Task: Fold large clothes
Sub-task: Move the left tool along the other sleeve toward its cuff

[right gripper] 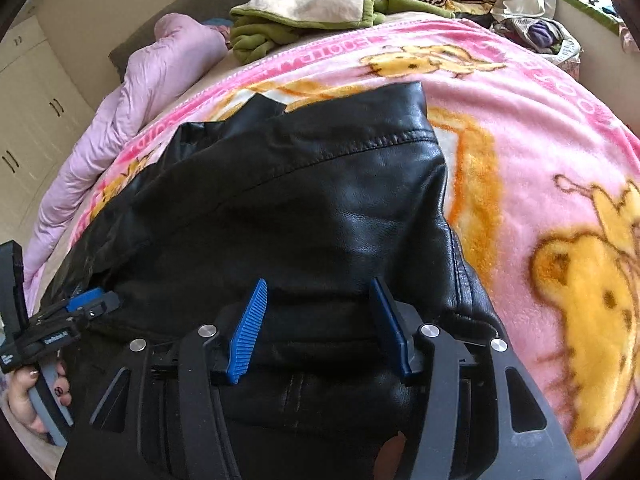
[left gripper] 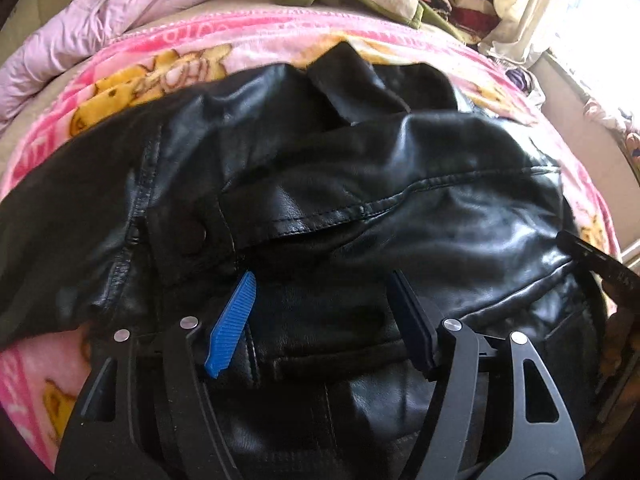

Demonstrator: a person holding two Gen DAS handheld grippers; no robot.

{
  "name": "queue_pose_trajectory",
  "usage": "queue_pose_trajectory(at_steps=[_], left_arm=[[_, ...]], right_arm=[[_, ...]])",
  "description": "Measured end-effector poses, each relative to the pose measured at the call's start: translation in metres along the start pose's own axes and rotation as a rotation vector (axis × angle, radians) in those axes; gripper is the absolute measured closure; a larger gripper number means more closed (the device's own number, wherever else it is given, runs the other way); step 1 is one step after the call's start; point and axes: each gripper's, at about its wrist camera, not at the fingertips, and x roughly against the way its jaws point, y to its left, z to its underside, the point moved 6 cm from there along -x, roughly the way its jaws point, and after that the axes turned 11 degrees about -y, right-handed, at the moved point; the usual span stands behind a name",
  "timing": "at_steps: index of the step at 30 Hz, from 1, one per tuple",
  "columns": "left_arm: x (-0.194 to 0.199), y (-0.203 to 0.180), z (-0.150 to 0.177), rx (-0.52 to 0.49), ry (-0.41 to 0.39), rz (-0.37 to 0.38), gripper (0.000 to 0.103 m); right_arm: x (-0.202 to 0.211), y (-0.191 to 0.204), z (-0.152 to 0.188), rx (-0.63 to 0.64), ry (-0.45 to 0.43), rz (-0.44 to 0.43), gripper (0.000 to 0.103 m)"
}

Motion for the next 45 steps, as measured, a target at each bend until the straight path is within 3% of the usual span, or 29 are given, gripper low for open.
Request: queue_pose_trajectory(at_steps=[2,8,15,27,45], left_arm=[[0.015,-0.003,-0.007,0.010,-0.030,0.008,0.039],[0.055,-0.005,-0.011,0.018,-0.078,-0.036,0.010],[0.071,0.004,-0.010,0.056,-0.082,-0.068,0.009],[0.104,0.014,-0.016,0.071,-0.127,-0.059,0.009],[0.145,0.078,-0.016,0.157,-0.180,-0.121,0.009]], right_arm=[[0.012,0.004,-0.003,-0.014,-0.011,-0.014,0.046],[0.055,0.021,-0.012,0.000,-0.063,-0.074,0.027],[0.087,0.036,-0.021,-0.002,-0.127,-0.092,0.006],[0.106,0.071,-0.027,0.011,-0.148,-0.129,0.004],[0.104,0.164,-0.034,0.099,-0.141,-0.224,0.004]])
